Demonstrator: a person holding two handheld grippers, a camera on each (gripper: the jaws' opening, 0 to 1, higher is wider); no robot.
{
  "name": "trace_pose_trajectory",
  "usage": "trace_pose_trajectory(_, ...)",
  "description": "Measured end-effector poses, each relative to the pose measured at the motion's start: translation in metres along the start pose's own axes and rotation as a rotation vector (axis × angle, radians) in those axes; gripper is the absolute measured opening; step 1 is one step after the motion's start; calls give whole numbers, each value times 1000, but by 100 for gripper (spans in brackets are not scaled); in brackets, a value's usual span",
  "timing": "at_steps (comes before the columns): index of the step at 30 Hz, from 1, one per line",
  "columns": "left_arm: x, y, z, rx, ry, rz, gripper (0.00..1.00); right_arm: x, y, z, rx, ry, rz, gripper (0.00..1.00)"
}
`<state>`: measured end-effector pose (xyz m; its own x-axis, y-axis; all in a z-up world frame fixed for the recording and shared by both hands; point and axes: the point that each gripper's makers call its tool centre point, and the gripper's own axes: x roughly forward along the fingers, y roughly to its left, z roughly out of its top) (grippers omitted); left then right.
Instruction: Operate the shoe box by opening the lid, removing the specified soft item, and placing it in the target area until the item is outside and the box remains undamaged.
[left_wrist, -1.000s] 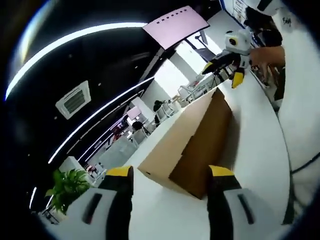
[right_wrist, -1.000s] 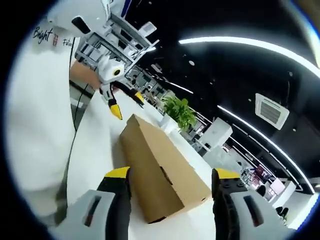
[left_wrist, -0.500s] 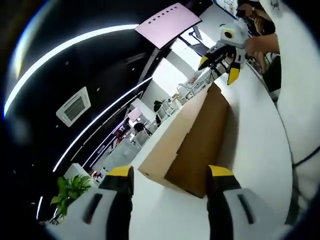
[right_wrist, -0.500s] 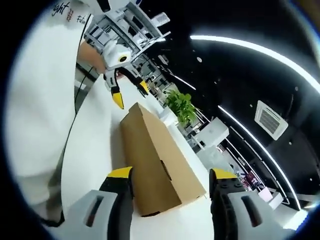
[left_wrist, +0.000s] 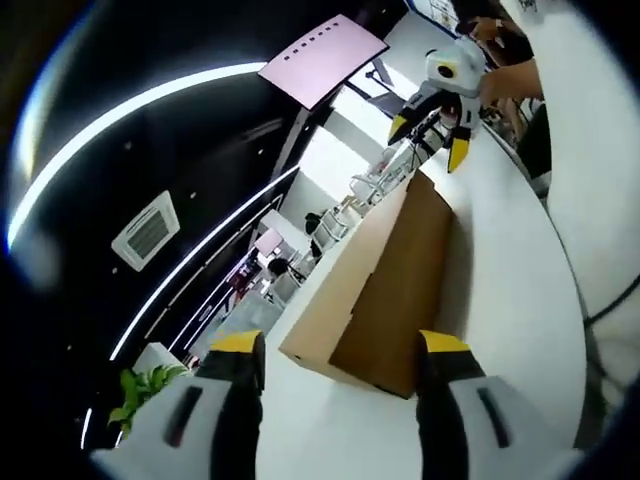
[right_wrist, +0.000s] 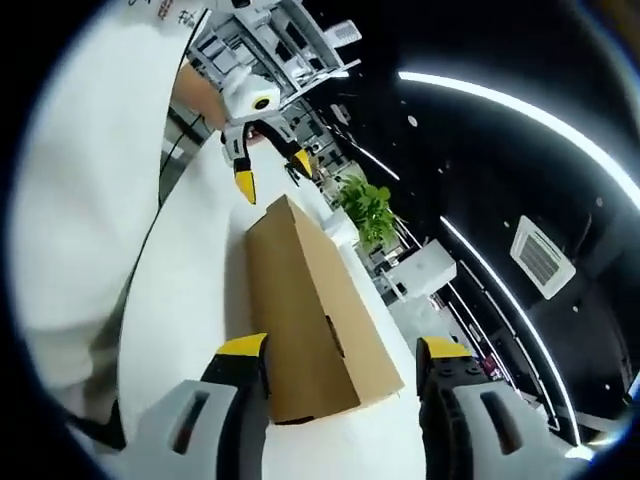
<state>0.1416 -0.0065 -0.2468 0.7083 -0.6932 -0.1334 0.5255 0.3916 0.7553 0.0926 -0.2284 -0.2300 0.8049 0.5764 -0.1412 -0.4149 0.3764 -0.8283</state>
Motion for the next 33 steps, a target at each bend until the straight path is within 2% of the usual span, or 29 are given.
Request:
trace_pose_trajectory(2, 1, -3, 0, 31, 3, -5, 60, 0, 1, -2, 4, 8, 2, 59)
trace_pose_trajectory(9, 2, -5, -2, 65, 5, -4, 56, 2, 5, -5, -49, 6, 0, 55)
trace_pose_trajectory(11, 3, -6, -3, 75, 9, -5, 56, 3, 6, -8, -50, 11, -4, 50)
trace_pose_trajectory(20, 6, -7, -2, 138, 14, -7, 55, 3, 6, -10, -74, 26, -6, 51)
trace_pose_trajectory(23, 6, -8, -4, 150, 29, -6, 45, 4, 7, -11, -86, 29, -6, 50)
trace_pose_trajectory(24, 7, -8, -5, 149, 33, -2, 45, 4, 8, -13, -88, 34, -5, 50)
trace_pose_trajectory(27, 8, -7, -6, 148, 37, 7, 48, 5, 11, -18, -98, 50, 1, 49)
trace_pose_trajectory(33, 9, -8, -9, 182, 51, 25, 48, 7, 13, -24, -133, 83, -4, 47)
